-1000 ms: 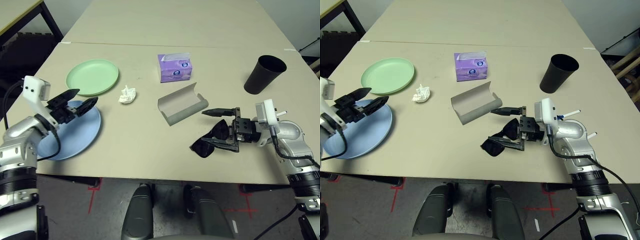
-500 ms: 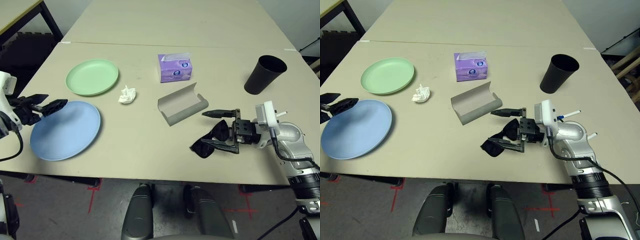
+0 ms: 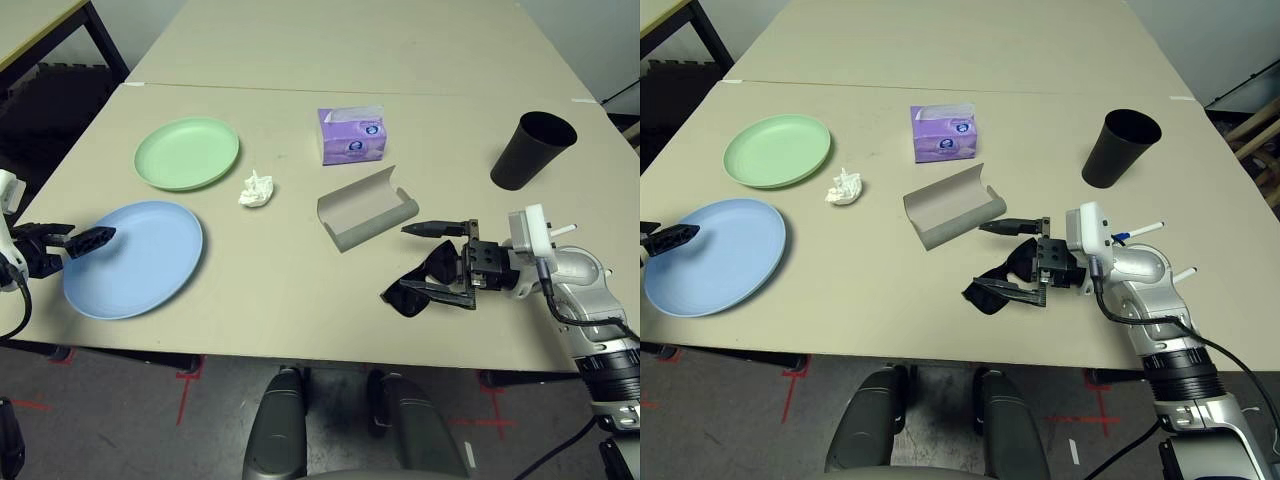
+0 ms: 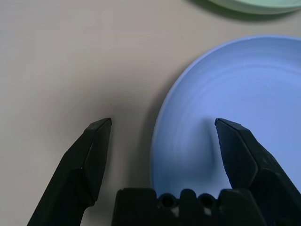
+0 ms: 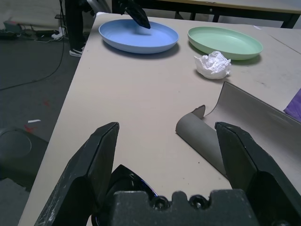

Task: Organize and tidy the items on the table.

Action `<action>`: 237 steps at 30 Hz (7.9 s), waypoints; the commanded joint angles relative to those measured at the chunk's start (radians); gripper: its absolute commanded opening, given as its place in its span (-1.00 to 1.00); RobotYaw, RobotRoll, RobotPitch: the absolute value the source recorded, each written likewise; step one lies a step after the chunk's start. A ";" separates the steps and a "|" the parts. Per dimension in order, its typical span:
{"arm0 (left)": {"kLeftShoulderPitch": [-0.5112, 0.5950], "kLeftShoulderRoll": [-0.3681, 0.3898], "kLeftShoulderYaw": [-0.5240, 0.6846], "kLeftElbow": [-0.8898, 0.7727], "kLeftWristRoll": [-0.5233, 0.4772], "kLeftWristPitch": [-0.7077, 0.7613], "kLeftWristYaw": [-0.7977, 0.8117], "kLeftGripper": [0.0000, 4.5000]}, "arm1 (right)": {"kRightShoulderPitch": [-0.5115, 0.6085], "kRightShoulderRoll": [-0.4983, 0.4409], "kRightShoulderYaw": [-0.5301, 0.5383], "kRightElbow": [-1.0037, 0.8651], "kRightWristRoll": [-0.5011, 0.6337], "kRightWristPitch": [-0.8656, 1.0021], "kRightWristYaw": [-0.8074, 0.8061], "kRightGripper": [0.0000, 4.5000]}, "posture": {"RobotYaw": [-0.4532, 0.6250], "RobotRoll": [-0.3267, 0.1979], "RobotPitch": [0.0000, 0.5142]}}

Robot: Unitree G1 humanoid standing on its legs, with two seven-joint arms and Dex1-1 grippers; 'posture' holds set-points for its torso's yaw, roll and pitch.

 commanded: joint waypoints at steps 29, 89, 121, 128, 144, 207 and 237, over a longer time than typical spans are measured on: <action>-0.100 0.063 0.004 0.150 -0.008 0.129 -0.100 -0.99 | 0.003 -0.007 0.017 -0.018 -0.017 0.014 -0.016 1.00 | 0.12 0.25 -0.30; -0.692 -0.310 0.119 0.501 0.014 -0.243 0.658 -0.99 | 0.017 0.056 -0.058 -0.031 -0.003 0.076 -0.286 1.00 | 0.07 0.25 -0.30; -0.426 -0.296 -0.220 -0.004 0.061 -0.211 -0.195 0.98 | 0.011 0.053 -0.054 -0.099 0.055 0.210 -0.340 1.00 | 0.12 0.25 -0.31; -0.359 -0.329 -0.246 -0.072 0.064 -0.228 -0.256 0.98 | 0.013 0.054 -0.055 -0.098 0.052 0.206 -0.338 1.00 | 0.11 0.25 -0.30; -0.356 -0.405 -0.317 0.028 0.133 -0.347 -0.253 0.98 | 0.026 0.057 -0.061 -0.109 0.049 0.199 -0.350 1.00 | 0.08 0.25 -0.32; -0.539 -0.354 -0.134 0.318 0.159 -0.477 0.286 -1.00 | 0.014 0.084 -0.087 -0.122 0.059 0.241 -0.415 1.00 | 0.08 0.25 -0.28; -0.359 -0.499 -0.207 -0.078 0.041 -0.568 -0.224 0.99 | -0.004 0.080 -0.106 -0.140 0.057 0.279 -0.436 1.00 | 0.07 0.25 -0.26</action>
